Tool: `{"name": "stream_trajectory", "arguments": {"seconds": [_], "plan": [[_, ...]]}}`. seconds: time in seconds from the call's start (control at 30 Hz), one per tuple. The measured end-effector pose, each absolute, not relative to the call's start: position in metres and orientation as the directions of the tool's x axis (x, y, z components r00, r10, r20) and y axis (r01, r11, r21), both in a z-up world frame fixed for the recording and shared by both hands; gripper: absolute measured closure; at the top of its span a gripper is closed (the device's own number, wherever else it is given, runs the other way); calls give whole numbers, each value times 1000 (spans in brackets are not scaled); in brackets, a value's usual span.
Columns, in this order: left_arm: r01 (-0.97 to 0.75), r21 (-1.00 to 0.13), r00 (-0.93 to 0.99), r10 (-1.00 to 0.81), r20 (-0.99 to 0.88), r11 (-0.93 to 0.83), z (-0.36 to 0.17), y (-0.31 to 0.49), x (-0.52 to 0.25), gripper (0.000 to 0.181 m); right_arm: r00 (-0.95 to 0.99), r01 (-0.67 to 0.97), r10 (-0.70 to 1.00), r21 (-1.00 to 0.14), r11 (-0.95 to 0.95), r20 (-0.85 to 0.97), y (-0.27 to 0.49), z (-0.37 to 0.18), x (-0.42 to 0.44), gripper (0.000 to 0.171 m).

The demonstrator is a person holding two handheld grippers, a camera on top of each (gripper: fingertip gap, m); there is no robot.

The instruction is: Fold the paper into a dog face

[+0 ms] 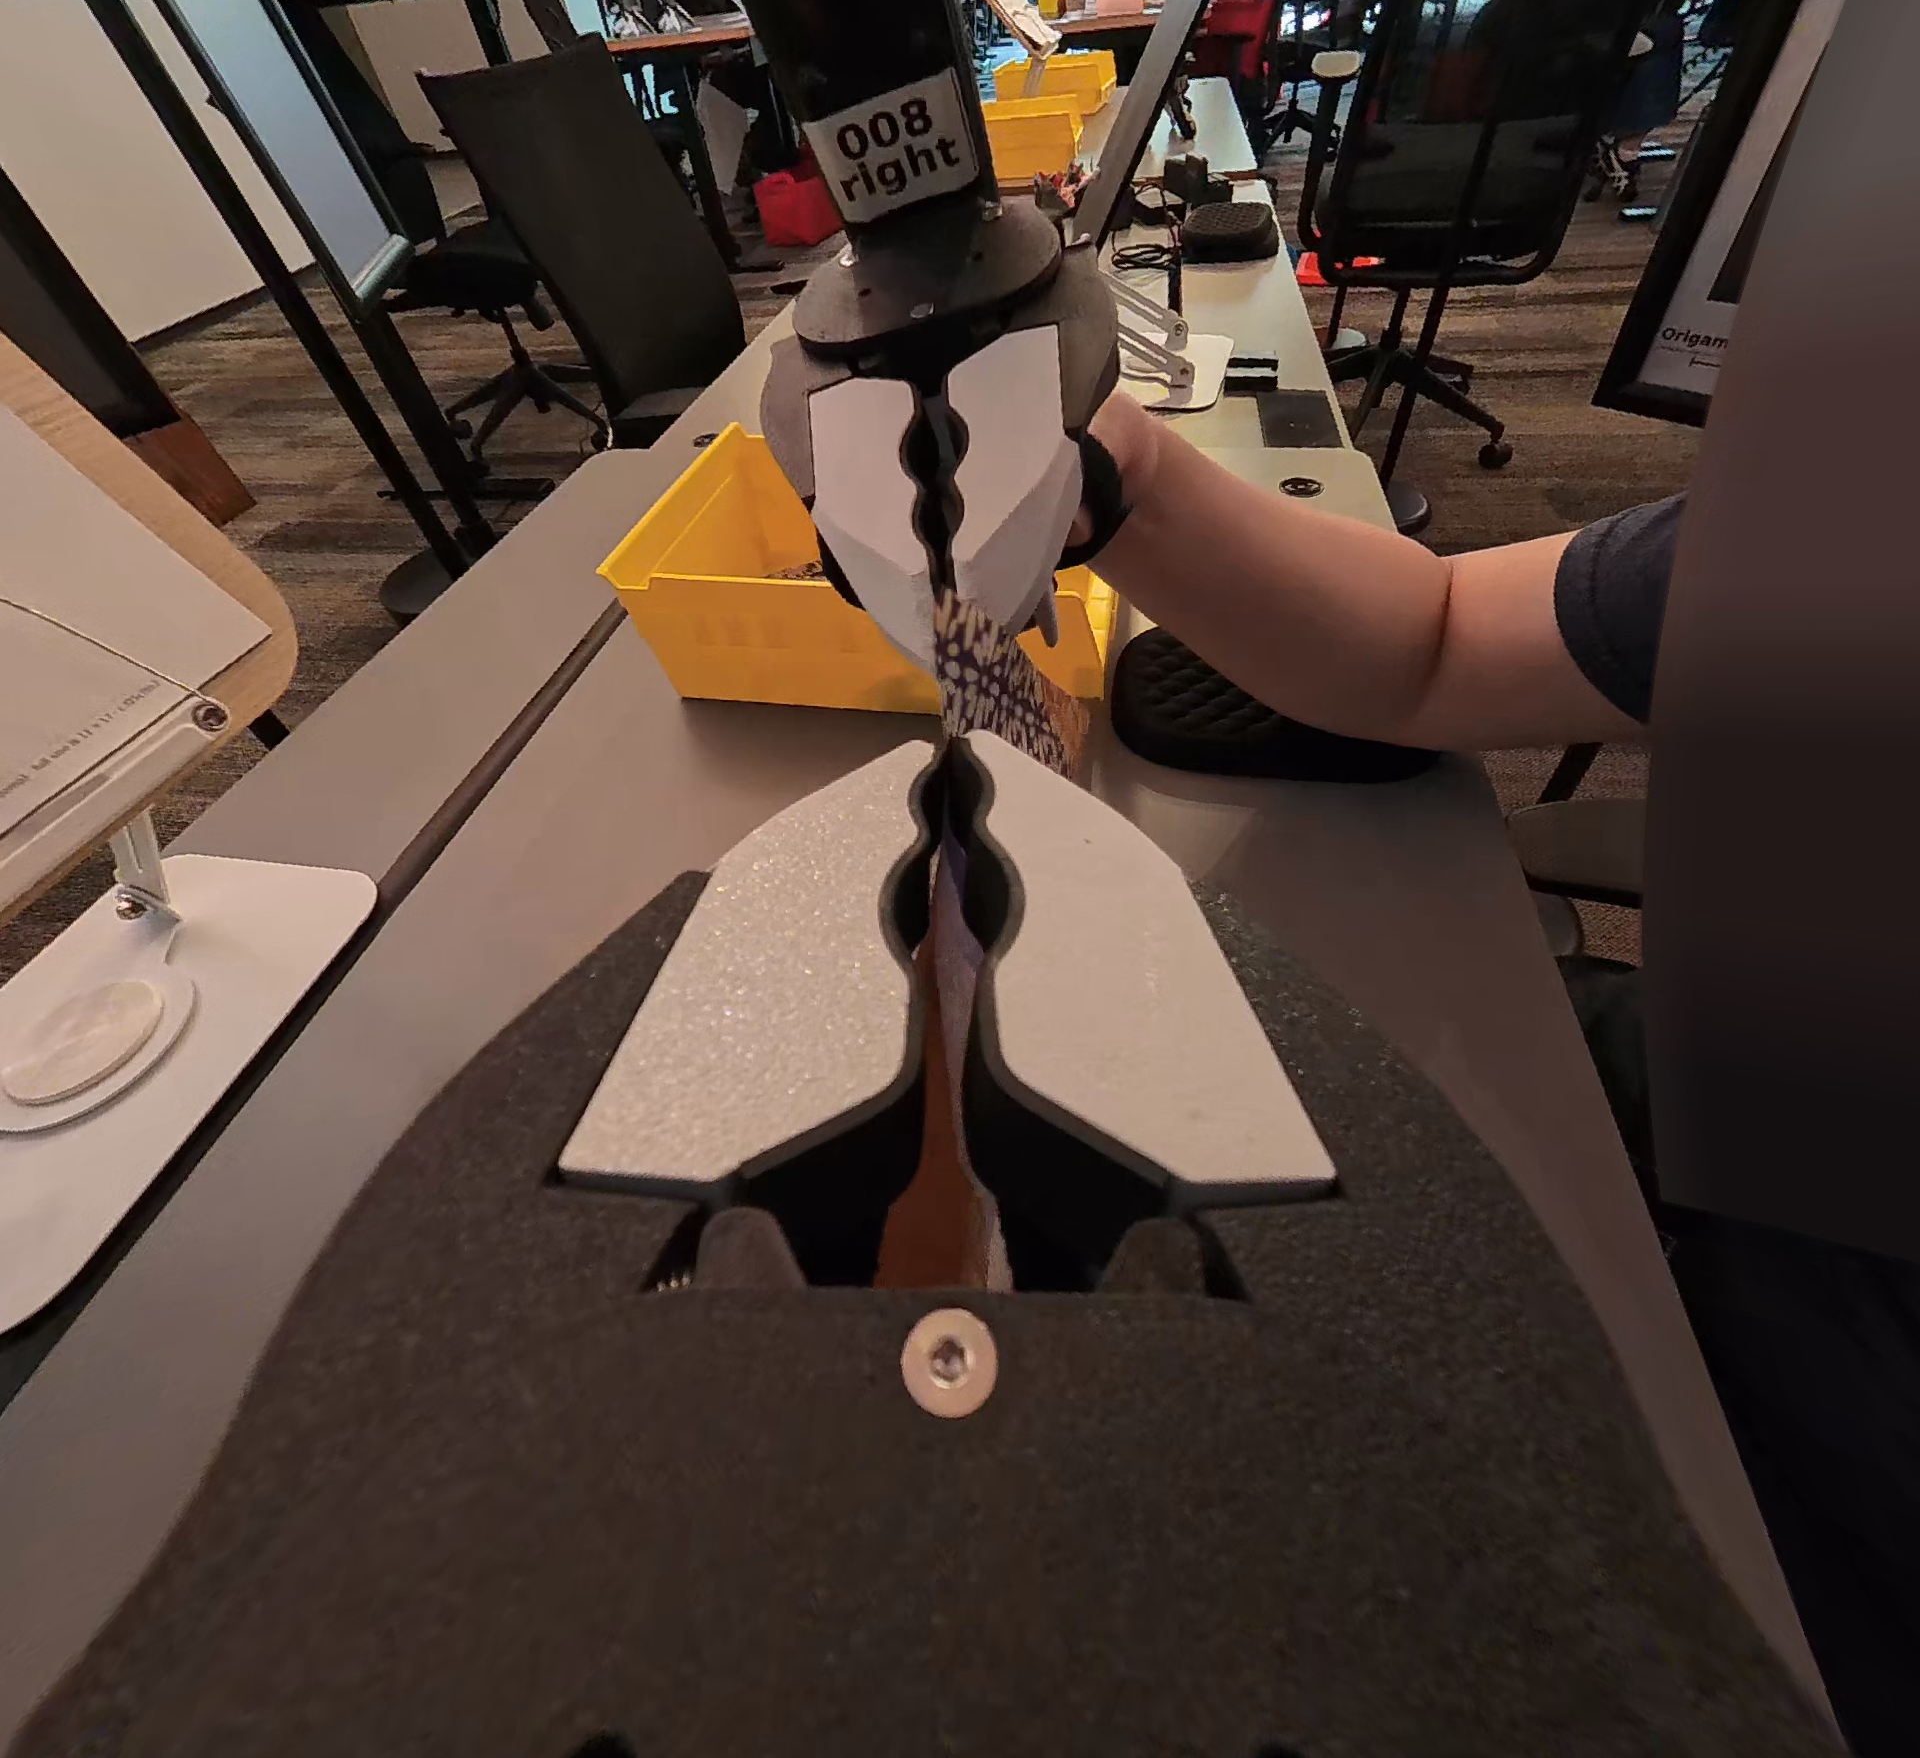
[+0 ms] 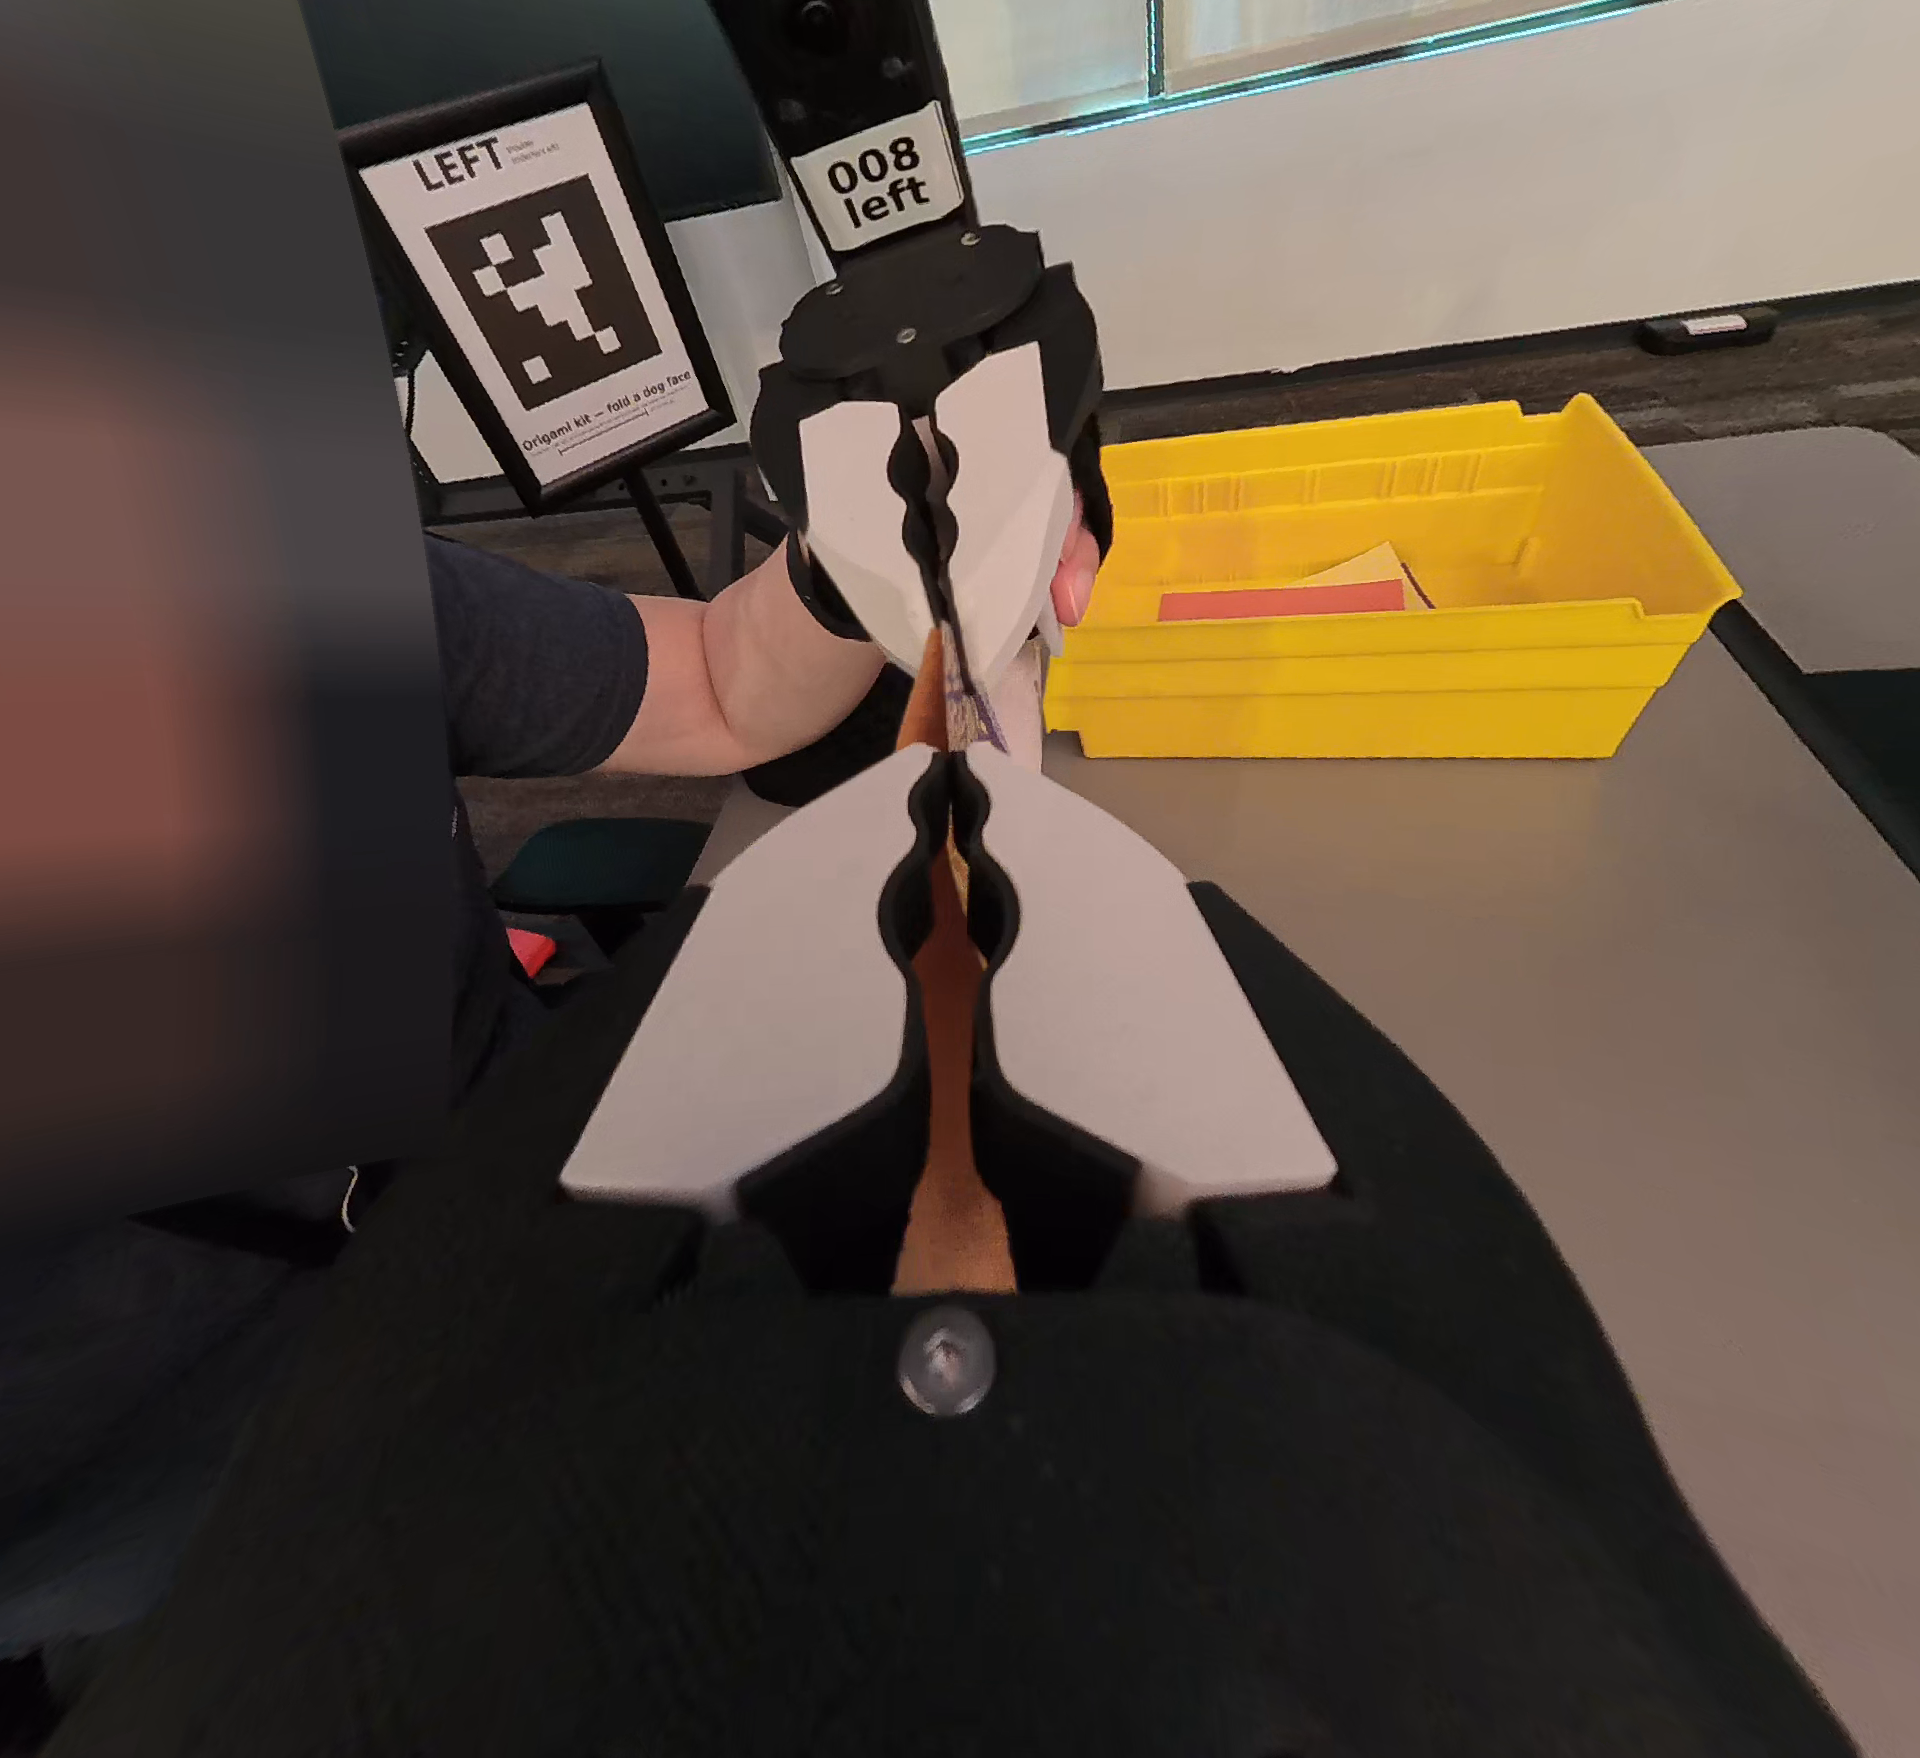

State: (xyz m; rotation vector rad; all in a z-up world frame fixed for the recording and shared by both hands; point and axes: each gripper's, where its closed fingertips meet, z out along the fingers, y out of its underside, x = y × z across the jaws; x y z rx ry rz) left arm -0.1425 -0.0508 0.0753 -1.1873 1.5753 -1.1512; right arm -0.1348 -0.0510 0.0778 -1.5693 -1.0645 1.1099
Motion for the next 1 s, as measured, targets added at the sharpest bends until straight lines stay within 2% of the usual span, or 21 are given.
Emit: {"name": "stream_trajectory", "arguments": {"seconds": [1.0], "plan": [[-133, -987, -141, -987, -75, 94, 92, -43, -145, 181, 257, 57, 966, -998, -37, -21, -51, 97, -139, 170]]}}
